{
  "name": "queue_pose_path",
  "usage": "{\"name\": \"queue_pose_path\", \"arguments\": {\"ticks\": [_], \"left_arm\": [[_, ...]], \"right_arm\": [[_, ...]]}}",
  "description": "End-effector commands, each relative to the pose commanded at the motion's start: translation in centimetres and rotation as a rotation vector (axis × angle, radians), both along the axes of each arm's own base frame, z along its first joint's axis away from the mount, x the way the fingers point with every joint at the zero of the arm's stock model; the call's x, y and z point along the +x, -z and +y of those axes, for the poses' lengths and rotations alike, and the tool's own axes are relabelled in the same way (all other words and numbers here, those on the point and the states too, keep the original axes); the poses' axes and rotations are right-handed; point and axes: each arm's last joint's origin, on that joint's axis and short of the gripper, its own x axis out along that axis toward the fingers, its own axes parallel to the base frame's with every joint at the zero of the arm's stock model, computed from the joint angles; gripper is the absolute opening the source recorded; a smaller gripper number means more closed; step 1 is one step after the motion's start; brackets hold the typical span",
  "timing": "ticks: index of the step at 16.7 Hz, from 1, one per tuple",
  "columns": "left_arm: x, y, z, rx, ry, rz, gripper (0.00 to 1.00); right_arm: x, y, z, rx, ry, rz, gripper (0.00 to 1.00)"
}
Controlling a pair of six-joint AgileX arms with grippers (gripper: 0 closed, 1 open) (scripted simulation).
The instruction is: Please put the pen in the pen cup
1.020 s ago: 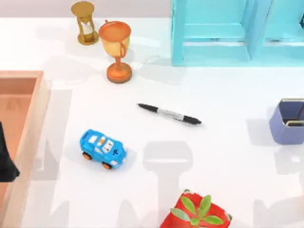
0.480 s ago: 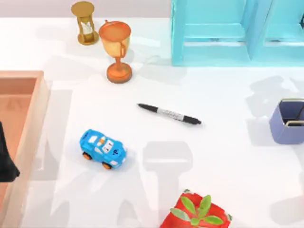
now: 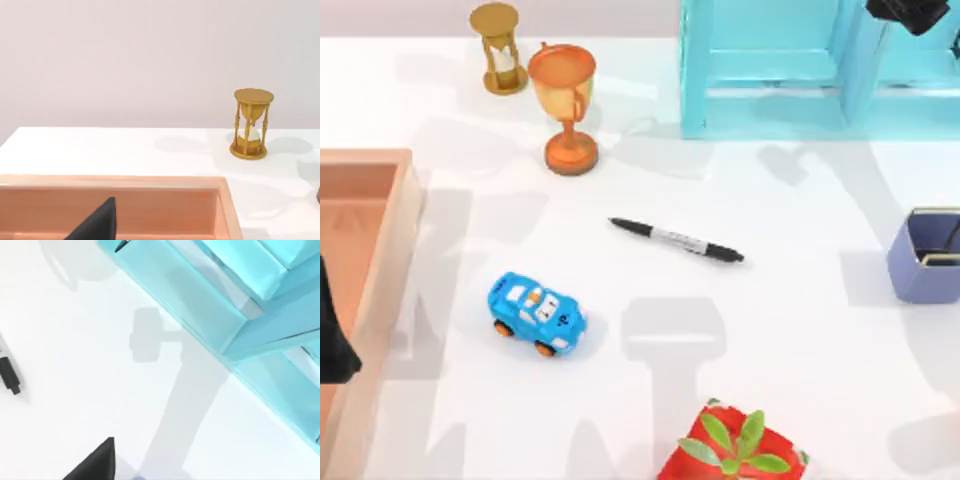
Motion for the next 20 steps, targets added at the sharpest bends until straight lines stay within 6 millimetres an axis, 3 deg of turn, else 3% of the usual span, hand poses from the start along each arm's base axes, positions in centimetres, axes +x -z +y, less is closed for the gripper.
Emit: {"name": "queue_pose_path", "arguments": {"ticks": [3, 6, 10, 13, 16, 20], "left_arm": [[0.0, 0.0, 0.0, 0.0, 0.0, 0.0, 1.0], [0.0, 0.0, 0.0, 0.0, 0.0, 0.0, 1.0], [0.0, 0.0, 0.0, 0.0, 0.0, 0.0, 1.0], [0.0, 0.0, 0.0, 0.0, 0.0, 0.0, 1.0], [0.0, 0.0, 0.0, 0.0, 0.0, 0.0, 1.0], [0.0, 0.0, 0.0, 0.0, 0.0, 0.0, 1.0]], "right_arm": [[4.3, 4.0, 3.6, -0.029, -0.129, 0.155, 1.0], [7.1, 9.4, 6.8, -0.04, -0.245, 0.32, 1.0], [8.8, 16.4, 10.2, -0.027, -0.364, 0.504, 1.0], [9.2, 20.2, 11.5, -0.007, -0.416, 0.596, 1.0], [9.2, 21.7, 12.0, 0.003, -0.434, 0.632, 1.0], [9.2, 21.7, 12.0, 0.003, -0.434, 0.632, 1.0]]}}
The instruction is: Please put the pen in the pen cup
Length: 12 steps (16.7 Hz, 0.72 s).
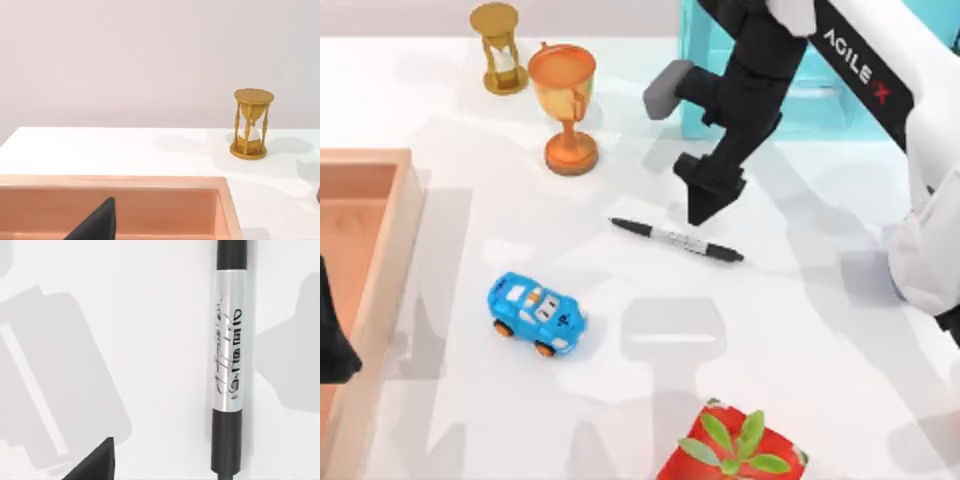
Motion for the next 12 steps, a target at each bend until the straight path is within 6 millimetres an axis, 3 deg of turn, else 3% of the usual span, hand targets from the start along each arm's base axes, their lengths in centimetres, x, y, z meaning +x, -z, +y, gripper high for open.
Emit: {"name": "queue_pose_path", "arguments": {"ticks": [5, 12], "left_arm": [[0.0, 0.0, 0.0, 0.0, 0.0, 0.0, 1.0], [0.0, 0.0, 0.0, 0.0, 0.0, 0.0, 1.0]], "right_arm": [[0.2, 1.2, 0.4, -0.001, 0.0, 0.002, 1.0], [-0.2, 6.1, 2.1, -0.001, -0.001, 0.003, 1.0]]}}
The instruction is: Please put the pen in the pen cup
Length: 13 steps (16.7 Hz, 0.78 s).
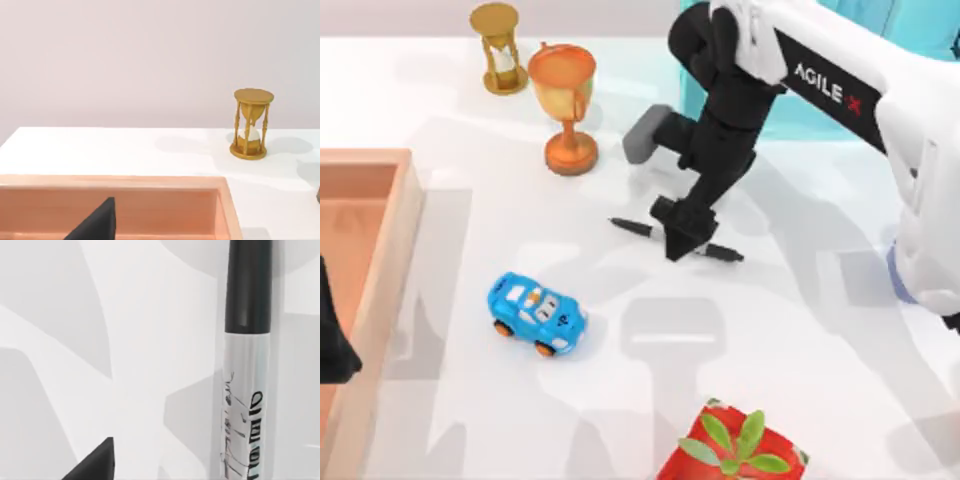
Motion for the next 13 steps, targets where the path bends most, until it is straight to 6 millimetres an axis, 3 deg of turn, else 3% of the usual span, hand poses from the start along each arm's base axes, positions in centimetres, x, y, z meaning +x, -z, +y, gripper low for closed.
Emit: {"name": "queue_pose_path", "arguments": {"ticks": [5, 11, 13], "left_arm": [[0.0, 0.0, 0.0, 0.0, 0.0, 0.0, 1.0], [0.0, 0.0, 0.0, 0.0, 0.0, 0.0, 1.0], [0.0, 0.0, 0.0, 0.0, 0.0, 0.0, 1.0]], "right_arm": [[-1.0, 2.9, 0.5, 0.0, 0.001, -0.001, 1.0], [-1.1, 3.3, 0.5, 0.0, 0.001, -0.001, 1.0], [-1.1, 3.3, 0.5, 0.0, 0.001, -0.001, 0.85]]}}
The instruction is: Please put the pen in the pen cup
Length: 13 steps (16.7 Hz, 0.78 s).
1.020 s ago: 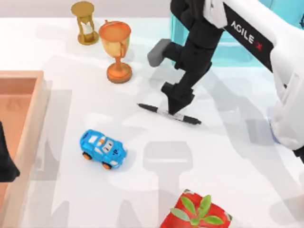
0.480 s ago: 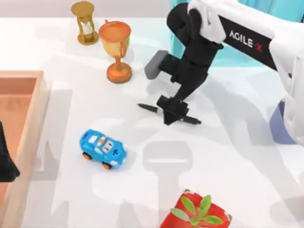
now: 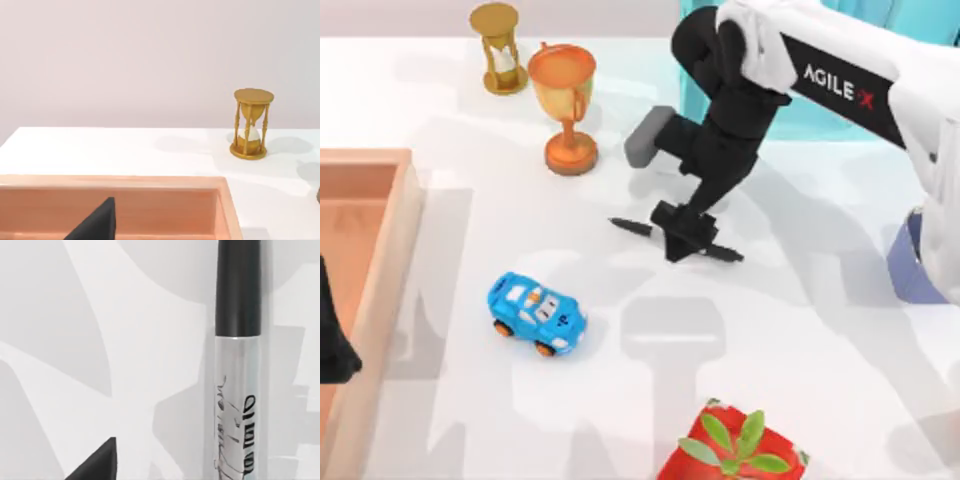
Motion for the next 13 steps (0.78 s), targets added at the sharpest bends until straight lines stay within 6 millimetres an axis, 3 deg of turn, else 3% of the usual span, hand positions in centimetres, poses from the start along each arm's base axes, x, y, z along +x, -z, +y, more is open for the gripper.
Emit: {"name": "queue_pose_path", "arguments": {"ticks": [11, 13], "left_arm": [[0.0, 0.0, 0.0, 0.0, 0.0, 0.0, 1.0], [0.0, 0.0, 0.0, 0.0, 0.0, 0.0, 1.0]], "right_arm": [[0.0, 0.0, 0.0, 0.0, 0.0, 0.0, 0.02], [0.0, 0.0, 0.0, 0.0, 0.0, 0.0, 0.0]]}}
